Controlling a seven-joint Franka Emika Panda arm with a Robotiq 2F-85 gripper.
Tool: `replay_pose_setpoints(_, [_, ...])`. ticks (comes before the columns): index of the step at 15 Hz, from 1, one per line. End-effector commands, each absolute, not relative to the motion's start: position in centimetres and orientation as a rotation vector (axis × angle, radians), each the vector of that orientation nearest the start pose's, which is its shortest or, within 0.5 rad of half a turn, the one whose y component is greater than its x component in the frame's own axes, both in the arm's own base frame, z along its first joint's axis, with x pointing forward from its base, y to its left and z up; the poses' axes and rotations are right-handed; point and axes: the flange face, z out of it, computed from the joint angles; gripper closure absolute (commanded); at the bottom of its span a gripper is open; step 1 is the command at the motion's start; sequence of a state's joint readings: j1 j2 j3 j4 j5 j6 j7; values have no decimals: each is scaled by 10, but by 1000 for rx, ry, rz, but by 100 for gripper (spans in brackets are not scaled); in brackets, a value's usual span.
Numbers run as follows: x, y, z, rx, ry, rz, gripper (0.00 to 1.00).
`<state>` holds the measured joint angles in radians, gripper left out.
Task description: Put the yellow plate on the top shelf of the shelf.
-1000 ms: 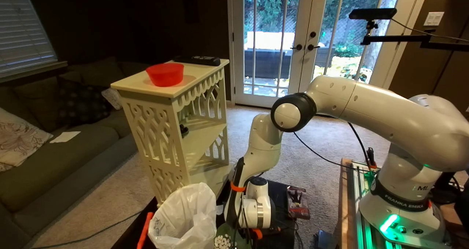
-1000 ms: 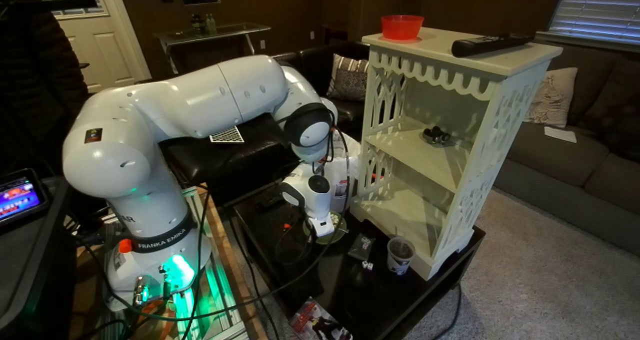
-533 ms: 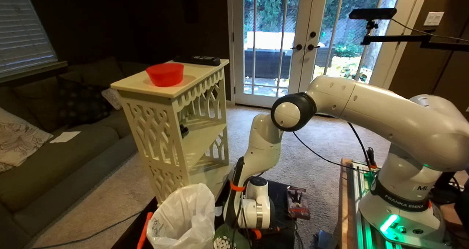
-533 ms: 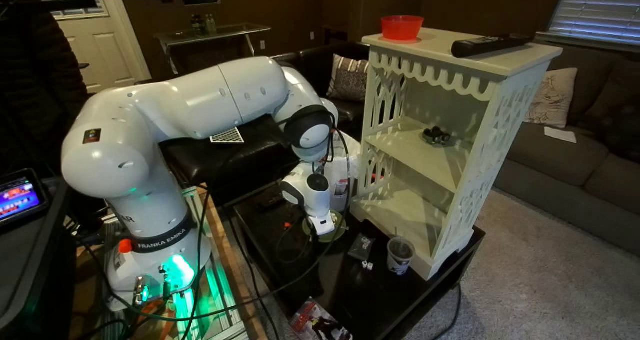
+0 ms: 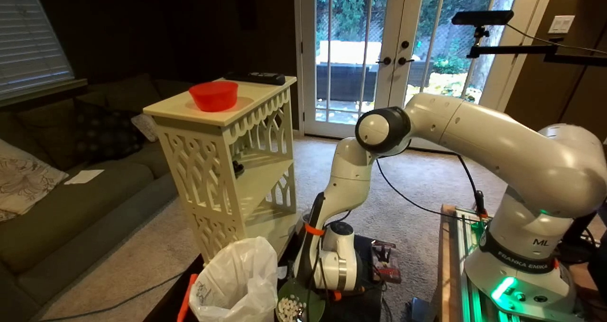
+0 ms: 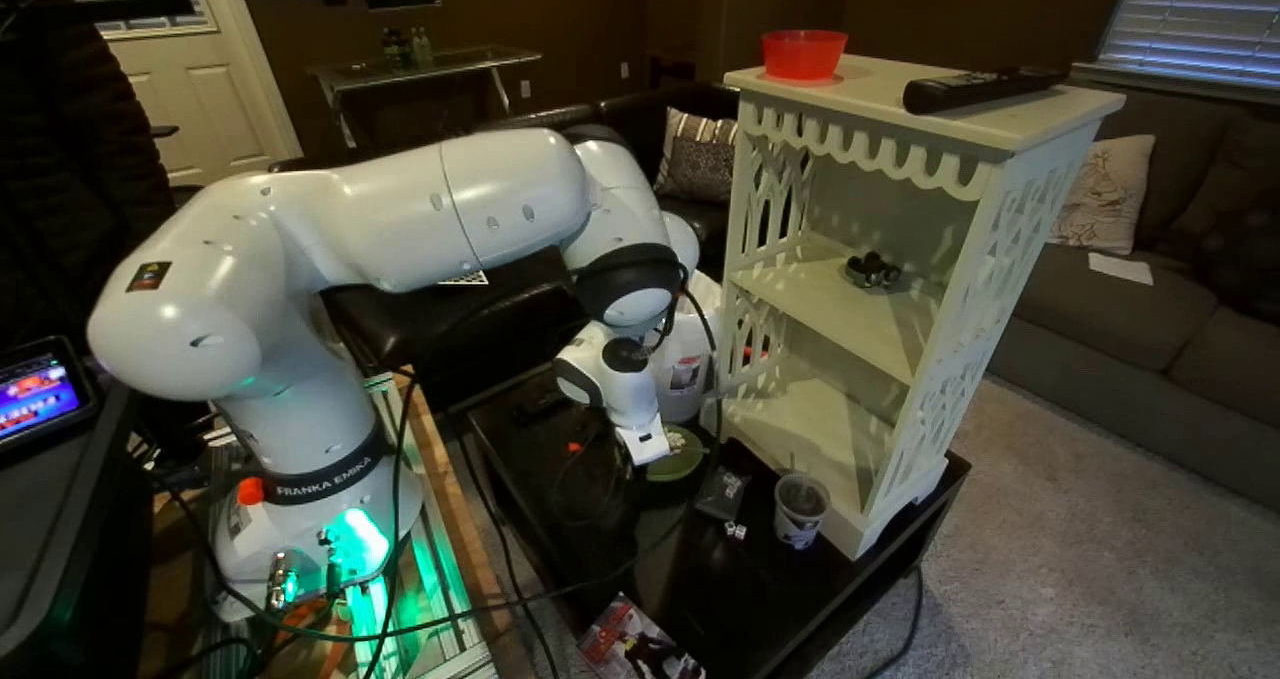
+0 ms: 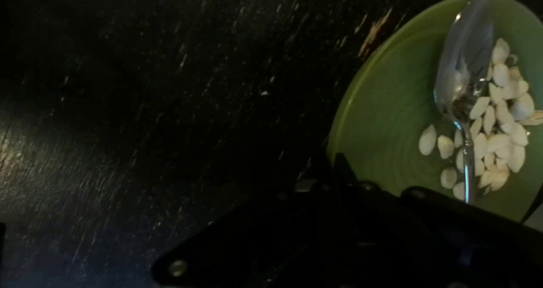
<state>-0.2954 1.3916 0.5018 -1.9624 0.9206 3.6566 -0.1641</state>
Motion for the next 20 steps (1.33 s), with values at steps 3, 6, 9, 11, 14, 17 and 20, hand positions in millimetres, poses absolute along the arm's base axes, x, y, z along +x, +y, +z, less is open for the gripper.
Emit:
replay_pose_setpoints(3, [380,3,-128,-2594,1303,-109,99])
replay_pose_setpoints(6, [371,-23,-130,-2508,1268,-153,99])
replay_pose_setpoints(9, [356,-39,-130,-2453,1243,-179,99])
replay_pose_setpoints(11, [348,-46,-130,-2441,1198,-204,99])
replay_pose_setpoints(14, [335,-49,-130,-2417,1162,-227,99])
replay_pose_setpoints(17, [327,-42,-120,-2364,1192,-248,99])
replay_pose_setpoints(20, [325,-33,-104,-2331,1240,-265,99])
